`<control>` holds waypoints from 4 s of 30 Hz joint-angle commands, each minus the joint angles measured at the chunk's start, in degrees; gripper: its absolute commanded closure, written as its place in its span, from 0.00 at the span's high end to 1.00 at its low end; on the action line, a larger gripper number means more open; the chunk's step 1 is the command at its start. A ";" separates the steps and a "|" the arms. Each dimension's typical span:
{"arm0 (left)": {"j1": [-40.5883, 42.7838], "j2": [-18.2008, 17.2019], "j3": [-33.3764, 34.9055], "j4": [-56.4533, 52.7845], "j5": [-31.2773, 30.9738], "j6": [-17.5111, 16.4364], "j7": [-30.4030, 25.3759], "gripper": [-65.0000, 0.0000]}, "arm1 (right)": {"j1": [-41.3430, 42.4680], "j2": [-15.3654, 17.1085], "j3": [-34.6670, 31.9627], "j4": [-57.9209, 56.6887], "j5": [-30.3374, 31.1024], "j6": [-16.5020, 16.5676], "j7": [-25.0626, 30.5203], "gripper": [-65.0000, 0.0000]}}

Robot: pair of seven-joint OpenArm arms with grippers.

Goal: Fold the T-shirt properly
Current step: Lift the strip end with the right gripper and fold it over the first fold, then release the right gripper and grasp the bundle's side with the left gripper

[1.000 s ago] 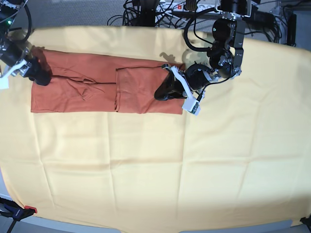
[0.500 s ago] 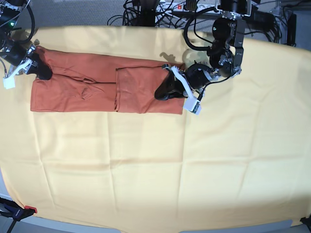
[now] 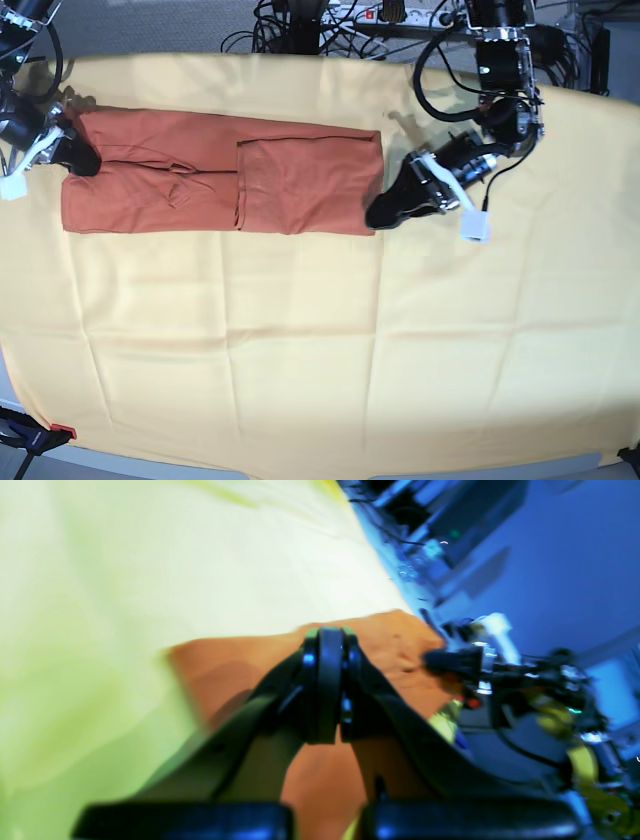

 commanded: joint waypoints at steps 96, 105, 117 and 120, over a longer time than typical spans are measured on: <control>2.40 -14.51 -1.86 1.03 -1.20 -0.52 0.11 0.00 | 14.60 -22.36 -62.60 26.43 -56.06 0.10 30.23 0.00; 3.19 -14.36 -1.86 1.03 -1.57 -0.52 0.11 0.00 | 20.59 -25.38 -62.60 16.50 -55.65 0.10 30.32 0.04; 4.13 -14.36 -1.86 1.03 -1.60 -0.52 0.11 0.00 | 28.13 -30.97 -62.60 6.64 -56.13 0.10 32.41 0.19; 4.11 -14.36 -1.86 1.03 -1.62 -0.52 0.07 0.00 | 28.89 -32.09 -62.60 6.54 -56.33 0.10 32.63 0.48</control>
